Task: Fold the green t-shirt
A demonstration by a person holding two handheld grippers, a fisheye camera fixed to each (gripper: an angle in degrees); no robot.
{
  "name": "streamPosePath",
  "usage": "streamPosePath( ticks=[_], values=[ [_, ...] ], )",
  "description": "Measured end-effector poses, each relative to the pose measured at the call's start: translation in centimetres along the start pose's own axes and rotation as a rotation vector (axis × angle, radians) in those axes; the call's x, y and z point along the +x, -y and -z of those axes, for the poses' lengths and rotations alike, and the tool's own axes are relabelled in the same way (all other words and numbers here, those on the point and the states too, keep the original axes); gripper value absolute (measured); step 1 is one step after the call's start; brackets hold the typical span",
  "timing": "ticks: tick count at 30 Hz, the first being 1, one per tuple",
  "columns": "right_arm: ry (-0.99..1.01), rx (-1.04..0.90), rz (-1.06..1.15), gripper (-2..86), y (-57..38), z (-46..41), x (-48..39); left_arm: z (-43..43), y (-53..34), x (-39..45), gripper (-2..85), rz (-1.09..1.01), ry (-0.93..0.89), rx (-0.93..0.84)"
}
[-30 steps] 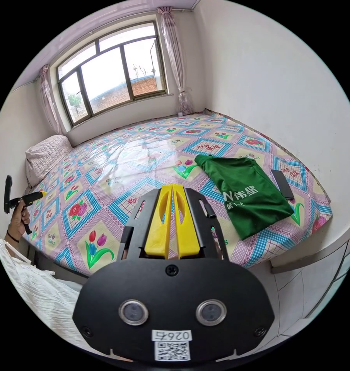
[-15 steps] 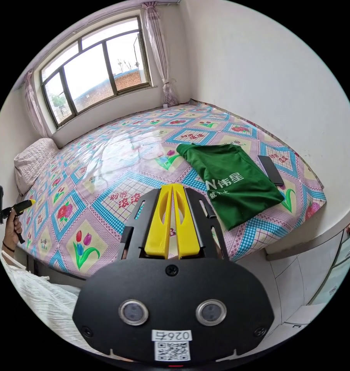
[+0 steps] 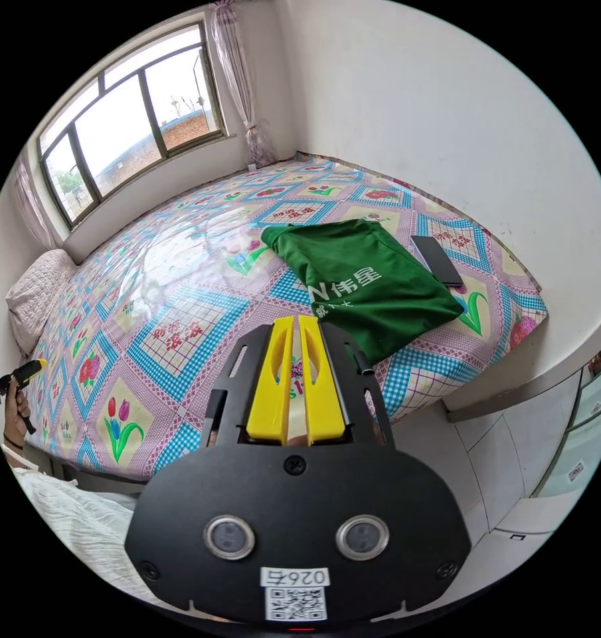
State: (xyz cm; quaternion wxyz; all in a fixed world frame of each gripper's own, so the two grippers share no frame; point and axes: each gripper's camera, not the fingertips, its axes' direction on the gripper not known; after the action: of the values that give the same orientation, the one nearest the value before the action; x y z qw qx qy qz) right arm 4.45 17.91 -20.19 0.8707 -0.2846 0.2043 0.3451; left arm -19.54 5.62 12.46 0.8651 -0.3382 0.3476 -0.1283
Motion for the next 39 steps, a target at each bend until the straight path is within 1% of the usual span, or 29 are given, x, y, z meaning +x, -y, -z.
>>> streamPosePath(
  ticks=[6, 8, 13, 21, 29, 34, 39],
  values=[
    [-0.013, -0.032, -0.034, 0.1, 1.0, -1.0, 1.9, -0.1, 0.8, 1.3, -1.0, -0.004, 0.005, -0.019],
    [-0.03, -0.049, -0.045, 2.2, 1.5, -1.5, 2.4, -0.1, 1.2, 1.8, -1.0, -0.005, 0.006, -0.027],
    [-0.067, -0.073, -0.064, 2.3, 2.5, -2.5, 3.5, -0.5, 2.1, 2.9, -1.0, -0.012, 0.006, -0.05],
    [-0.038, -0.097, -0.251, 4.8, 3.5, -4.2, 8.7, -0.9, 3.1, 4.6, -1.0, -0.023, 0.007, -0.081],
    [0.02, -0.041, -0.505, 6.7, 4.0, -4.9, 16.0, -0.4, 3.6, 6.3, -1.0, -0.026, 0.013, -0.089],
    [0.02, 0.009, -0.571, 6.4, 5.0, -5.3, 19.4, 0.1, 3.9, 6.9, -1.0, -0.009, 0.027, -0.085],
    [0.001, -0.014, -0.588, 8.3, 7.0, -6.9, 22.3, 0.0, 4.3, 8.1, -1.0, 0.006, 0.045, -0.095]
  ],
)
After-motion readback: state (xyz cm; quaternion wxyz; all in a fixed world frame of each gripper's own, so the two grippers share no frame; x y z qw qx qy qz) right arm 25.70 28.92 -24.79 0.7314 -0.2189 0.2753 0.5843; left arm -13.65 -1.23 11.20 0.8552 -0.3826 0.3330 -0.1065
